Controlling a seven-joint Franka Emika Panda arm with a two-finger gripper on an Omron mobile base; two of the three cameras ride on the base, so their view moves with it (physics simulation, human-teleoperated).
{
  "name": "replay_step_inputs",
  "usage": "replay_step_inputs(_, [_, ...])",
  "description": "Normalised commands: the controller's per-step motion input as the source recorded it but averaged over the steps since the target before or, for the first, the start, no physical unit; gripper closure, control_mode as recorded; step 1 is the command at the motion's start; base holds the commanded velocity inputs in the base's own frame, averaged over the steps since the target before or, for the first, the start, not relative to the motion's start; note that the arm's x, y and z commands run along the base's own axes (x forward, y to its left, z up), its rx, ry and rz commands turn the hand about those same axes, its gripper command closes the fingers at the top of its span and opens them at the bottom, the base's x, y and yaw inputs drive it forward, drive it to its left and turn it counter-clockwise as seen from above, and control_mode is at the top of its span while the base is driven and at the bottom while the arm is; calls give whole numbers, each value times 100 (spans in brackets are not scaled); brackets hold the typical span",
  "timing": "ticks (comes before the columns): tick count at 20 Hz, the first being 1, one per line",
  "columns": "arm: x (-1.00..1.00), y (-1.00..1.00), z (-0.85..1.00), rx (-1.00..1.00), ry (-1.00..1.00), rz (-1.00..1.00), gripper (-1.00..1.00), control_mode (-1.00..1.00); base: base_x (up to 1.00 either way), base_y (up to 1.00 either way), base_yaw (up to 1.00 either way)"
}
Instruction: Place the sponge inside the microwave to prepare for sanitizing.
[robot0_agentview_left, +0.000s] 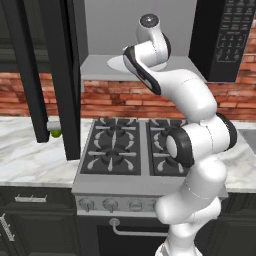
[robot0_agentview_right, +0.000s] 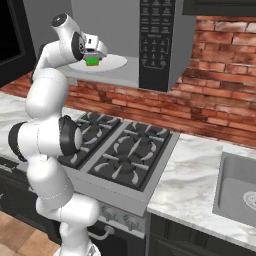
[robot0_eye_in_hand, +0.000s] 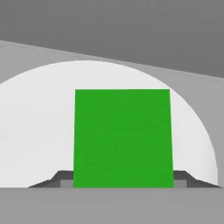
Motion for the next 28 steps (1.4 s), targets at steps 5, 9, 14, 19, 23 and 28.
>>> replay_step_inputs(5, [0, 0, -13, 0, 0, 0, 100, -100, 0, 0, 0])
replay_step_inputs(9, [3, 0, -11, 0, 0, 0, 100, -100, 0, 0, 0])
replay_step_inputs(14, [4, 0, -8, 0, 0, 0, 100, -100, 0, 0, 0])
replay_step_inputs(19, [6, 0, -6, 0, 0, 0, -100, -100, 0, 0, 0])
replay_step_inputs(23, [4, 0, -2, 0, 0, 0, -100, -100, 0, 0, 0])
replay_step_inputs(28, [1, 0, 0, 0, -1, 0, -100, -100, 0, 0, 0])
